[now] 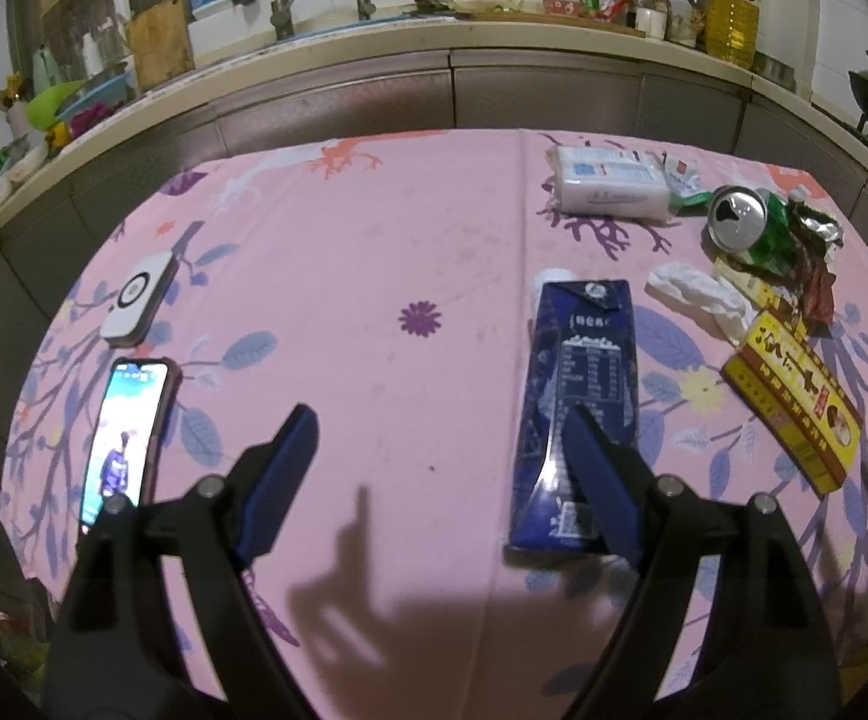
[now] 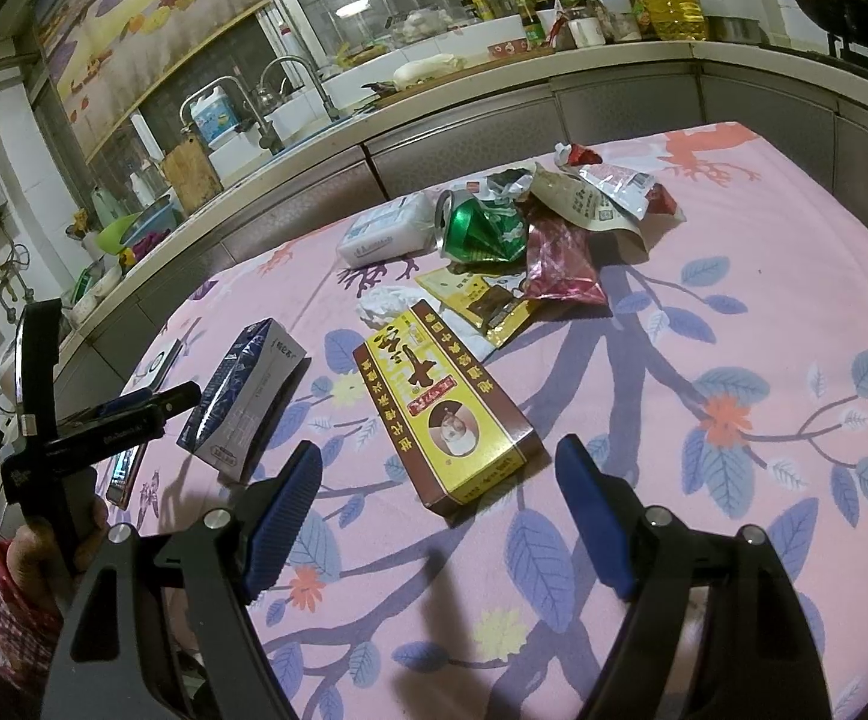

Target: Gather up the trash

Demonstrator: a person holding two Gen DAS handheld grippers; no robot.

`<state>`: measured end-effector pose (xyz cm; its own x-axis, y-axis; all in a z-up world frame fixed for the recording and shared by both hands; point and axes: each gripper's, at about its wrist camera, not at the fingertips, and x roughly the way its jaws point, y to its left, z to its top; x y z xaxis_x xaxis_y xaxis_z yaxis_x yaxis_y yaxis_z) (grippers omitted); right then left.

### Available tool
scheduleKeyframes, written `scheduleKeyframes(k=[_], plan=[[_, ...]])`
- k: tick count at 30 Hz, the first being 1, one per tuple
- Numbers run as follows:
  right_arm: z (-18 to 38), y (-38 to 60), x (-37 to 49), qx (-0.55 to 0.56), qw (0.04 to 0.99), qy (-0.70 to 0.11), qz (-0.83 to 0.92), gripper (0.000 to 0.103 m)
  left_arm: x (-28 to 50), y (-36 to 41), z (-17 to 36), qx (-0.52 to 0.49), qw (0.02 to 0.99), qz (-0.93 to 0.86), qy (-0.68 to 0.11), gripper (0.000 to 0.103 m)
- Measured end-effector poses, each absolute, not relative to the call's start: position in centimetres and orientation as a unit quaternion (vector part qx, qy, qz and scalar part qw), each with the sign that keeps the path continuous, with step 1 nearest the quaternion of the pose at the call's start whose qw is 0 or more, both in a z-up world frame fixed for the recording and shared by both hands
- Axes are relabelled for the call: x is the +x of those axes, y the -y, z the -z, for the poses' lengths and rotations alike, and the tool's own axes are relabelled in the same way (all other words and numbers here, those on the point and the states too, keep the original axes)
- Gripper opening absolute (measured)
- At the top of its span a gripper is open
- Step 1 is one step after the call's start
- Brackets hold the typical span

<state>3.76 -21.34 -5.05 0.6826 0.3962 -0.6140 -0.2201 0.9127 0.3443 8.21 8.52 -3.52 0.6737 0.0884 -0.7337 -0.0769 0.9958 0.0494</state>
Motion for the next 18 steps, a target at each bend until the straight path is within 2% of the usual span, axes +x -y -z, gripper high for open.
scheduleKeyframes(k=[3, 18], plan=[[5.1, 21.1, 4.0, 0.115, 0.909, -0.363, -0.170, 0.077, 8.1, -9.0, 3.2, -0.003, 0.918, -0.045, -0.395, 0.088], [5.4, 20.6, 4.5, 0.105, 0.906, -0.371, -0.172, 0.077, 8.5, -7.7, 3.7, -0.005, 0.912, -0.022, -0.410, 0.088]])
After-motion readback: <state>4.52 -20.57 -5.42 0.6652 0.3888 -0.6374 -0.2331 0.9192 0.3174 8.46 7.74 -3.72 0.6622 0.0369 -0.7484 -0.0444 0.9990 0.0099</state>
